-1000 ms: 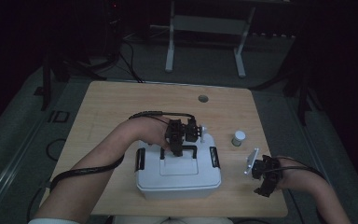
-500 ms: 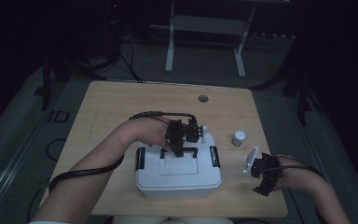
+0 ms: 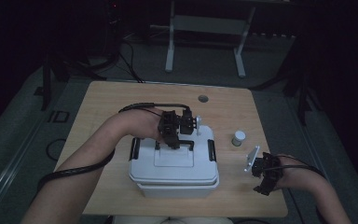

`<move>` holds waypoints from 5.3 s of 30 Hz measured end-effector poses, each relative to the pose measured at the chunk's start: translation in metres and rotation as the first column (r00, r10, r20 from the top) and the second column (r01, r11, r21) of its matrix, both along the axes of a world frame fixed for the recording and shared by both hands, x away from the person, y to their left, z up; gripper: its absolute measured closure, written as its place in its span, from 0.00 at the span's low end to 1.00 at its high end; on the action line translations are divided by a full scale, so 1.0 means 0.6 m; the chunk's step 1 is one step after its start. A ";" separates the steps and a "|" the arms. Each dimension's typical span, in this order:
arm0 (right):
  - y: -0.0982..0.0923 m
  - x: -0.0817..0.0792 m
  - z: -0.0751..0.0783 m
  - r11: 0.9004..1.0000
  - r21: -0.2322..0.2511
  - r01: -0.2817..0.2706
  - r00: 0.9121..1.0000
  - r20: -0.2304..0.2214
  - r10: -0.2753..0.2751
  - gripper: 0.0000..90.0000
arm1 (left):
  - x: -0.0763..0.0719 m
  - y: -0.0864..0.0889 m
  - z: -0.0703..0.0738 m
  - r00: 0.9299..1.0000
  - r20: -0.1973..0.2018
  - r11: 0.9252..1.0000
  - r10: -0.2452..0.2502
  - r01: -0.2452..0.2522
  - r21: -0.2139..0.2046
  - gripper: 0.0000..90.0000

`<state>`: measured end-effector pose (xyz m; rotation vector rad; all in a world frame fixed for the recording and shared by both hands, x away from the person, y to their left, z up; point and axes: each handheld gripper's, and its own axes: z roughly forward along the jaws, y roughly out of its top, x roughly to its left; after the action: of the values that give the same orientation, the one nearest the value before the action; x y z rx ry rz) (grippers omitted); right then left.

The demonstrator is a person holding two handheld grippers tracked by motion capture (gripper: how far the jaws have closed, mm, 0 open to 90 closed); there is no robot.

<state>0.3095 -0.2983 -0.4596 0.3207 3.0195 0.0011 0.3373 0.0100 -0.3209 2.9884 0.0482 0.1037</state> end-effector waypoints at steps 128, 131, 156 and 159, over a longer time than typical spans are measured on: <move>0.012 0.009 -0.026 0.999 0.030 0.023 0.999 -0.042 -0.022 0.14 | 0.026 0.448 -0.263 0.836 -0.122 0.838 0.536 -0.544 -0.049 0.43; 0.010 0.017 -0.020 0.999 0.034 0.027 0.999 -0.021 -0.026 0.14 | 0.026 0.451 -0.257 0.841 -0.117 0.838 0.529 -0.539 -0.085 0.37; 0.005 0.124 0.032 0.990 0.135 0.041 0.995 0.083 -0.053 0.14 | 0.014 0.460 -0.245 0.838 -0.078 0.830 0.540 -0.545 -0.117 0.31; 0.006 0.139 0.031 0.988 0.149 0.044 0.994 0.091 -0.058 0.15 | 0.013 0.458 -0.247 0.840 -0.077 0.833 0.537 -0.542 -0.113 0.31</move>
<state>0.3932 -0.2945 -0.4411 0.3982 2.9217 0.2289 0.3452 0.2847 -0.4690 2.7495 0.8732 0.0949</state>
